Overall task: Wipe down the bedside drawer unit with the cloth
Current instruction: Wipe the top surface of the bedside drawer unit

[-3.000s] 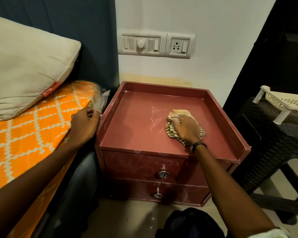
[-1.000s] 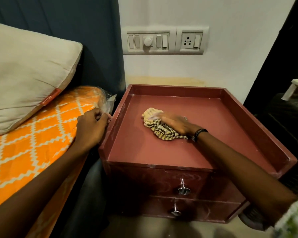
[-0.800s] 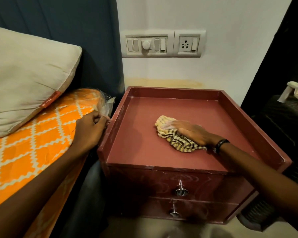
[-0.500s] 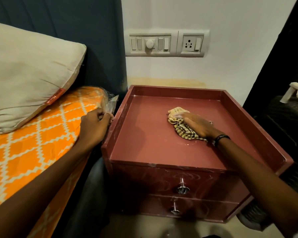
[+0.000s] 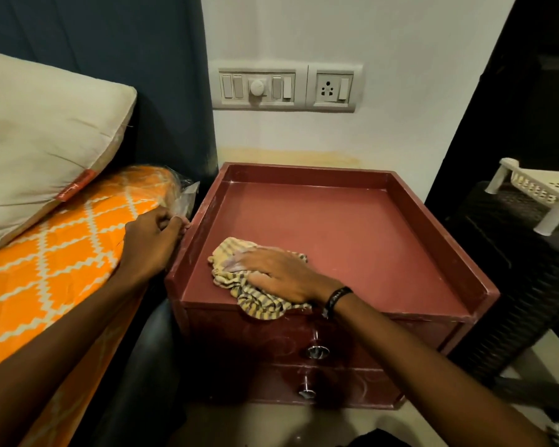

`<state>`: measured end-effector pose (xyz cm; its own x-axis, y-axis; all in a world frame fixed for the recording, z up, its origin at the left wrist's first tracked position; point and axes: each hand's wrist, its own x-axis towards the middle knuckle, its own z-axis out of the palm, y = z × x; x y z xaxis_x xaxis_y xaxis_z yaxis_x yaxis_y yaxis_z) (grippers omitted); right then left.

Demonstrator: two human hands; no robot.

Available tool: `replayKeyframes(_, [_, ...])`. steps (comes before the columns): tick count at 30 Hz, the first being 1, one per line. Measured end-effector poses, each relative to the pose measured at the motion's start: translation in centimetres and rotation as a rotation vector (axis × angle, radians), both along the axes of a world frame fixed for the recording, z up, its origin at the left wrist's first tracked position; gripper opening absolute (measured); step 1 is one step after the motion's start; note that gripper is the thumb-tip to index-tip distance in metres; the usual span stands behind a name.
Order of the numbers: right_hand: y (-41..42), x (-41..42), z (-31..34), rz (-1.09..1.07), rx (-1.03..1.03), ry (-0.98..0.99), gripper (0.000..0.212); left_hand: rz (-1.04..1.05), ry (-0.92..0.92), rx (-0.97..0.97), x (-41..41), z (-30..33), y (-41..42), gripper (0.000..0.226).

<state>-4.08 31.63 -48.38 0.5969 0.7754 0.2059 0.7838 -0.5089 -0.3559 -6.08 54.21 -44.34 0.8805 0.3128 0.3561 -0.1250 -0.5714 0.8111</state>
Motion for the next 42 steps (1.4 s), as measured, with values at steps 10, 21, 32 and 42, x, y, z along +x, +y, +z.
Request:
replayKeyframes(10, [-11.3, 2.2, -0.6, -0.486, -0.098, -0.037, 0.077, -0.011, 0.029, -0.137, 0.1, -0.2, 0.0, 0.021])
replayKeyframes(21, [-16.3, -4.2, -1.8, -1.120, -0.002, -0.104, 0.077, -0.013, 0.011, -0.148, 0.7, -0.4, 0.4, 0.028])
replayKeyframes(32, [1.7, -6.1, -2.0, -0.689, 0.128, -0.137, 0.062, 0.010, -0.018, -0.100, 0.9, -0.7, 0.0, 0.021])
replayKeyframes(42, [8.1, -6.5, -2.8, -0.486, 0.156, -0.172, 0.056, 0.016, -0.018, -0.064, 0.8, -0.5, 0.0, 0.024])
